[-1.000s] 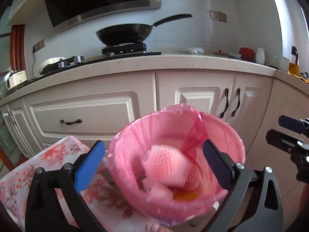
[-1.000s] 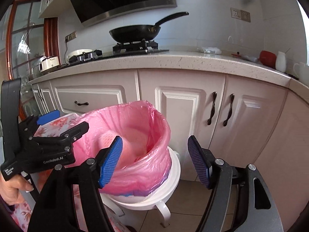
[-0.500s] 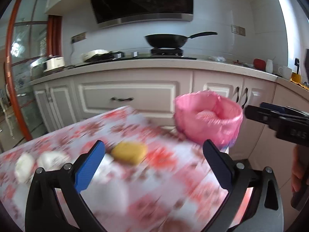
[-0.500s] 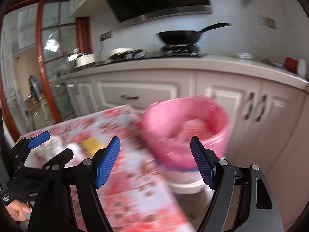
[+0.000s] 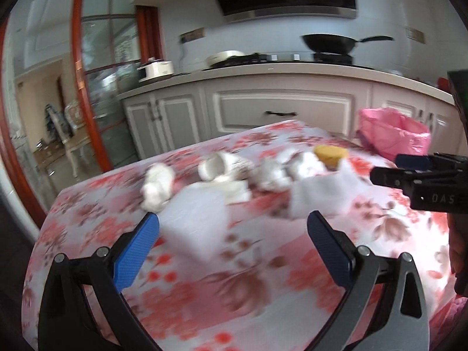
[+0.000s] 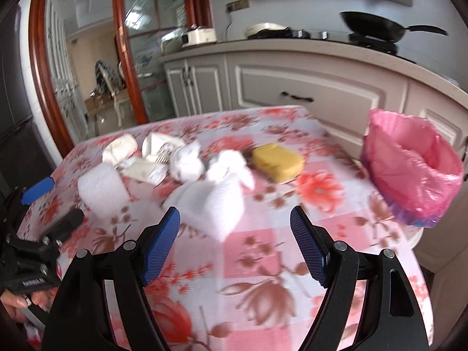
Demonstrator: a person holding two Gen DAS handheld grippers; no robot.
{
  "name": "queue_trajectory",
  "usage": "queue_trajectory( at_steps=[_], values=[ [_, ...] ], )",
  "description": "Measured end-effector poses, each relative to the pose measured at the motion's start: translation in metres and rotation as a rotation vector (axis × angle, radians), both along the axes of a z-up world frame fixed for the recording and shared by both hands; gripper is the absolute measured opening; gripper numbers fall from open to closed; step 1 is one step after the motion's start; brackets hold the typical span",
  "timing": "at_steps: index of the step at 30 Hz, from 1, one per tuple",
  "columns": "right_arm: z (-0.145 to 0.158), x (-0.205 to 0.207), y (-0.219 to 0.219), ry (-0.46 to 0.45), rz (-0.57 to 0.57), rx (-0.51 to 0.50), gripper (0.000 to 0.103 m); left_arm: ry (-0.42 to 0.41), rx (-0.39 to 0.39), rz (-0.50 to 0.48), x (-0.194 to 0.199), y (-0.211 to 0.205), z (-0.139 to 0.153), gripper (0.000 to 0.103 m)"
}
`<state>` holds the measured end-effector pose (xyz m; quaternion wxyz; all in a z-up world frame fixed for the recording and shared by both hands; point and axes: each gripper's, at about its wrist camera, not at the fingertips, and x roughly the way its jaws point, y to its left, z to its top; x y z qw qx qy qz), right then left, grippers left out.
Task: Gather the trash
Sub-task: 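Move both tools back over the table, then grasp a white foam block with the left tool while the right tool grasps a white foam sleeve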
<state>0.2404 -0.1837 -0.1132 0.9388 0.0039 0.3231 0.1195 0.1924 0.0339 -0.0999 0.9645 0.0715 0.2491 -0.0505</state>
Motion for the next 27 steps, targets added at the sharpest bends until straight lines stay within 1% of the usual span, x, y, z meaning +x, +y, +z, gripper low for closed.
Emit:
queue_trajectory(
  at_steps=[2,7,9,11,13,14,18,21,27],
  values=[
    [-0.006,0.003,0.008,0.016,0.007,-0.006,0.077,0.008,-0.018,0.035,0.0,0.016,-0.002,0.098],
    [-0.019,0.017,0.021,0.068,0.016,-0.006,0.077,0.029,-0.06,0.096,0.011,0.038,-0.005,0.098],
    [-0.025,0.021,0.026,0.084,0.021,-0.011,0.079,0.037,-0.091,0.1,0.016,0.044,-0.006,0.098],
    [-0.03,0.027,0.03,0.097,0.028,-0.02,0.082,0.05,-0.105,0.098,0.02,0.048,-0.009,0.098],
    [-0.034,0.031,0.033,0.105,0.037,-0.032,0.083,0.08,-0.121,0.092,0.027,0.05,-0.012,0.098],
    [-0.036,0.036,0.033,0.111,0.037,-0.042,0.083,0.082,-0.13,0.089,0.029,0.05,-0.012,0.098],
    [-0.042,0.051,0.032,0.135,0.029,-0.037,0.083,0.089,-0.124,0.078,0.038,0.049,-0.012,0.098],
    [-0.045,0.06,0.033,0.145,0.041,-0.049,0.083,0.108,-0.141,0.073,0.045,0.049,-0.013,0.098],
    [-0.05,0.078,0.041,0.174,0.125,-0.1,0.083,0.163,-0.146,0.083,0.057,0.047,-0.022,0.098]
  ],
)
